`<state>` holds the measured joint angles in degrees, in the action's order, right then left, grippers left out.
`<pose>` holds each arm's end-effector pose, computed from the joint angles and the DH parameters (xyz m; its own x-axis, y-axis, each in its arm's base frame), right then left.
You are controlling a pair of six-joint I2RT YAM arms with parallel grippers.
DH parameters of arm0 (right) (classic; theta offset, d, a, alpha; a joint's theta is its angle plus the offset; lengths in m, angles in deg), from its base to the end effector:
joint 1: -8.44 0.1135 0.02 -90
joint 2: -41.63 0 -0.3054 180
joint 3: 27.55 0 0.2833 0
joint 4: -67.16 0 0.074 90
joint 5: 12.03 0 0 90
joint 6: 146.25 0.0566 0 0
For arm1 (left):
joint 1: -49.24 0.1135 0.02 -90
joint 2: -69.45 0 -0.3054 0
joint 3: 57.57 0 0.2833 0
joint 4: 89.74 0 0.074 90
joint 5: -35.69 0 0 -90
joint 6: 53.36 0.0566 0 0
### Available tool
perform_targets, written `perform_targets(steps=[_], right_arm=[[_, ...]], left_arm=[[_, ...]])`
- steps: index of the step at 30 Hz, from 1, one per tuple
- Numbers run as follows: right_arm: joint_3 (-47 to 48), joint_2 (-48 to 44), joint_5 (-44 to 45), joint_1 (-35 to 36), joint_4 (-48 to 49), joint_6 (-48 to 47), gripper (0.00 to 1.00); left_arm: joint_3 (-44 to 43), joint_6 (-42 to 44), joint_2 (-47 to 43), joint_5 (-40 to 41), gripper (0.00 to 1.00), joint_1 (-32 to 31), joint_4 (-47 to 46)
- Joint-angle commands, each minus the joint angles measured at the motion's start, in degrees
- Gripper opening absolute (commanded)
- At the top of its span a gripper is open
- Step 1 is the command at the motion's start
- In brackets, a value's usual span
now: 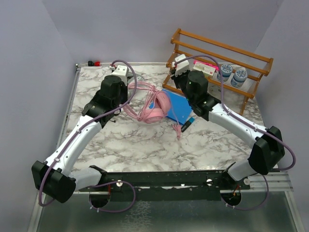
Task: Wrap the headphones
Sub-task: Wrap the headphones cable around the headphones.
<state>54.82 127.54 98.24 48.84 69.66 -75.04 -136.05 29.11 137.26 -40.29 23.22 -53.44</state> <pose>0.3235 0.2495 0.3983 0.0978 -0.3135 -0.9445 -0.3303 0.8851 -0.3280 0.2750 -0.1190 0.3930 -0.4154 0.0613 -0.9076 0.1764 0.9842 -0.0143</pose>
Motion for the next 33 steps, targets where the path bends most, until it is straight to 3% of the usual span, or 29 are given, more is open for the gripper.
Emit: perform_targets(steps=[1, 7, 15, 21, 25, 29, 33], right_arm=[[1.77, 2.75, -18.19, -4.29, -2.64, 9.65, 0.25], [-1.37, 1.27, -22.00, -8.31, -1.96, 17.05, 0.27], [-7.35, -8.85, -9.60, -8.59, -9.07, 19.53, 0.33], [-20.20, -23.02, -12.76, -8.59, -10.71, 29.12, 0.52], [-32.87, -32.86, -15.34, -8.58, -6.18, 34.03, 0.66], [-40.06, -37.57, -21.62, -8.59, -4.34, 37.93, 0.97], [-41.98, -37.53, -28.11, -8.59, -6.38, 41.60, 1.00]], left_arm=[[-0.75, -5.25, -3.22, -13.31, 0.00, -0.43, -2.70], [-5.36, -11.45, -1.34, -17.47, 0.00, -0.40, 3.07], [-11.40, -14.15, 4.01, -20.97, 0.00, -0.43, 9.67], [-11.81, -15.30, 3.22, -11.69, 0.00, -0.35, 8.43], [-13.23, -16.86, 3.77, -11.96, 0.00, -0.35, 8.18], [-14.27, -18.38, 4.71, -12.83, 0.00, -0.35, 7.98], [-14.94, -20.12, 5.46, -11.78, 0.00, -0.35, 7.77]])
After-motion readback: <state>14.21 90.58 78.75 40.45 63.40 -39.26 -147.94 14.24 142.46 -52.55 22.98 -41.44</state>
